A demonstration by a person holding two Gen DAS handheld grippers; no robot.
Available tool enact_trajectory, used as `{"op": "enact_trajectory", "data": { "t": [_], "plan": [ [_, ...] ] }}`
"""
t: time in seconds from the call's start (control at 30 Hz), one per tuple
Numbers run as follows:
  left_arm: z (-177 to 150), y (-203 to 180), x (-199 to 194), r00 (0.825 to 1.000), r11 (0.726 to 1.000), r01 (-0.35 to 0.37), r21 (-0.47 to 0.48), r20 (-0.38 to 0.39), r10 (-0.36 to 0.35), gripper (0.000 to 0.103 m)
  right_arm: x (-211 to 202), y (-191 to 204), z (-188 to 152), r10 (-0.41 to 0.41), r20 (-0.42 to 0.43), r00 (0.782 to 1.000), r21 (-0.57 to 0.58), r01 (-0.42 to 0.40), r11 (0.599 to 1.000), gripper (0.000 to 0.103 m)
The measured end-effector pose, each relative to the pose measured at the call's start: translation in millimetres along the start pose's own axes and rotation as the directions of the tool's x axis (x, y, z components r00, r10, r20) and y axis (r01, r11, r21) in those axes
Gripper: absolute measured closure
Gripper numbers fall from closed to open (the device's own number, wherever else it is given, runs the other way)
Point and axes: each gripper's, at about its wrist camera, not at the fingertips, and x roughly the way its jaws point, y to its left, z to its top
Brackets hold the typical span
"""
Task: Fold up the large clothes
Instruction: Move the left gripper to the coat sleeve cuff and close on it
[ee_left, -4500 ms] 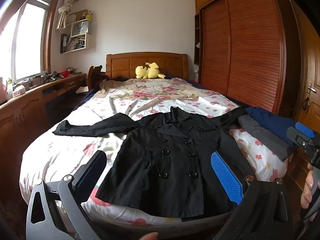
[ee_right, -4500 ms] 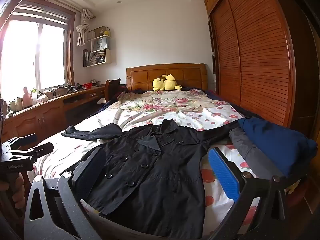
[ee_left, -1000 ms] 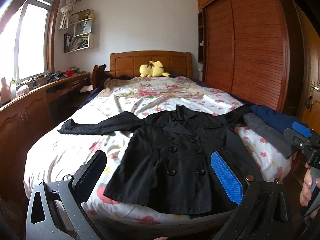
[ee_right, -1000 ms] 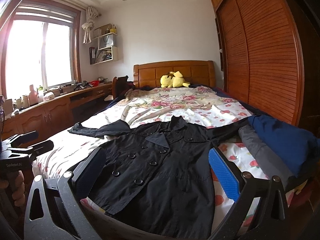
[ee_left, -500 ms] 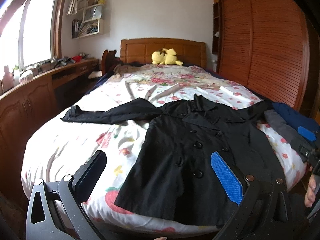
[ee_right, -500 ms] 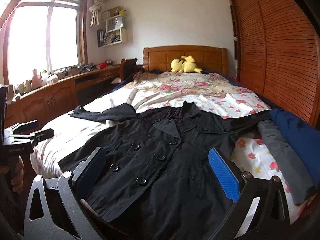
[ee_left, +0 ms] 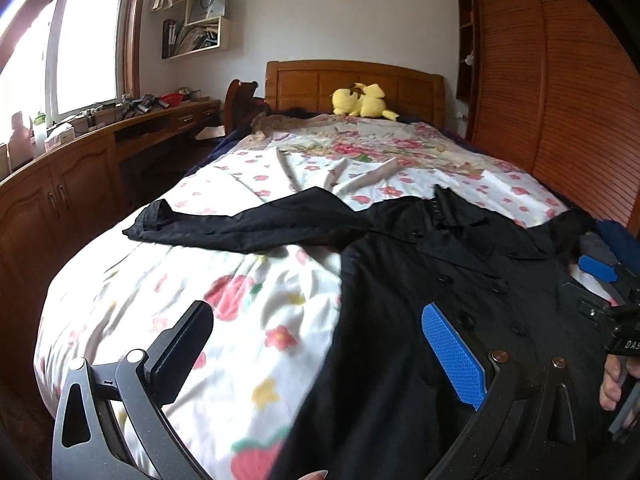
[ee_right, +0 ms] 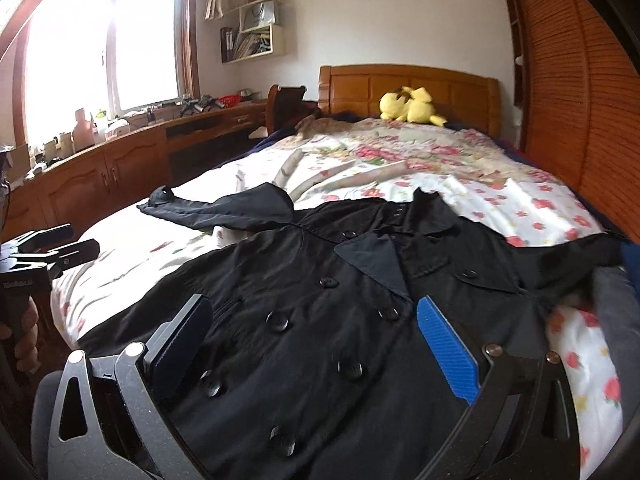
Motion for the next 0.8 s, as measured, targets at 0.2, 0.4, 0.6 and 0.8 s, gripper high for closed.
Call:
{"op": "enact_trajectory", "data": {
  "t": [0.2,0.4,0.6,0.8],
  "plan": [
    [15,10,40,0.998,0.999,-0.034,-0.013,-0.056,0.033,0.0,55,-7,7,0.03,-0.038,0.999,-0.011,-0.031,0.999,0.001],
    [21,15,67,0.992,0.997,-0.081,-0.013,-0.1,0.079,0.0,103,-13,-14,0.074,-0.12,0.99,-0.033,-0.079,0.996,0.001],
    [29,29,77,0.989,0.996,-0.065,-0.068,-0.14,0.055,0.0,110,-18,-25,0.109,-0.126,0.986,-0.019,-0.112,0.993,0.001],
    [43,55,85,0.987,0.984,-0.105,-0.141,-0.135,0.086,0.0,121,-9,-25,0.109,-0.159,0.981,-0.057,-0.119,0.991,0.001]
  ]
}}
